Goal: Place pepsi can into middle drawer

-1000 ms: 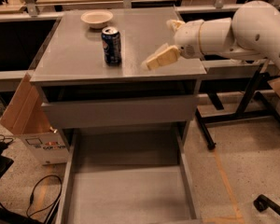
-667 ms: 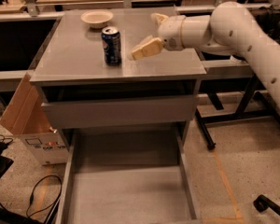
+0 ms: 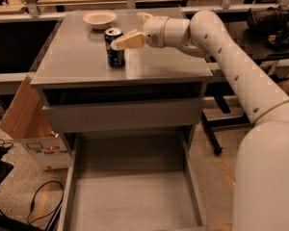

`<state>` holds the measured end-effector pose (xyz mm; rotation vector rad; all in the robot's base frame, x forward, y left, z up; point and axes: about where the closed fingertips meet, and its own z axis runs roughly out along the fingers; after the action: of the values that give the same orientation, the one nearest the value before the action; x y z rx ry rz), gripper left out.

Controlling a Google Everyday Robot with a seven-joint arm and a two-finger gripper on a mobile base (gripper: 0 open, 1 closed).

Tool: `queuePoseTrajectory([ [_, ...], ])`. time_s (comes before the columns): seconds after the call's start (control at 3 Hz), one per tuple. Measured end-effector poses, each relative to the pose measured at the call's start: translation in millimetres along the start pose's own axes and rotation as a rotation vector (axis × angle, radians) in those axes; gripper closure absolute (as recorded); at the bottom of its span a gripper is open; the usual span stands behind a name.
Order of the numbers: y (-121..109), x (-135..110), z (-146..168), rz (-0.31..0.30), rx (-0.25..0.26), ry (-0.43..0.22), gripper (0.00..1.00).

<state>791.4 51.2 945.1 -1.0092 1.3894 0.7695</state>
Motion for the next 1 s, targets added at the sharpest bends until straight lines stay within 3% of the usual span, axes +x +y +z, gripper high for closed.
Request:
queuePoseTrajectory([
  [0.33,4.6,11.7,25.3,0.072,-0.033,-0.026,0.00],
  [0.67,18.7,23.9,50.5,0.130,-0.075,-0.022,0.26],
  [1.0,26.0,27.3,61.4,0.137,-0.087,-0.011,0.49],
])
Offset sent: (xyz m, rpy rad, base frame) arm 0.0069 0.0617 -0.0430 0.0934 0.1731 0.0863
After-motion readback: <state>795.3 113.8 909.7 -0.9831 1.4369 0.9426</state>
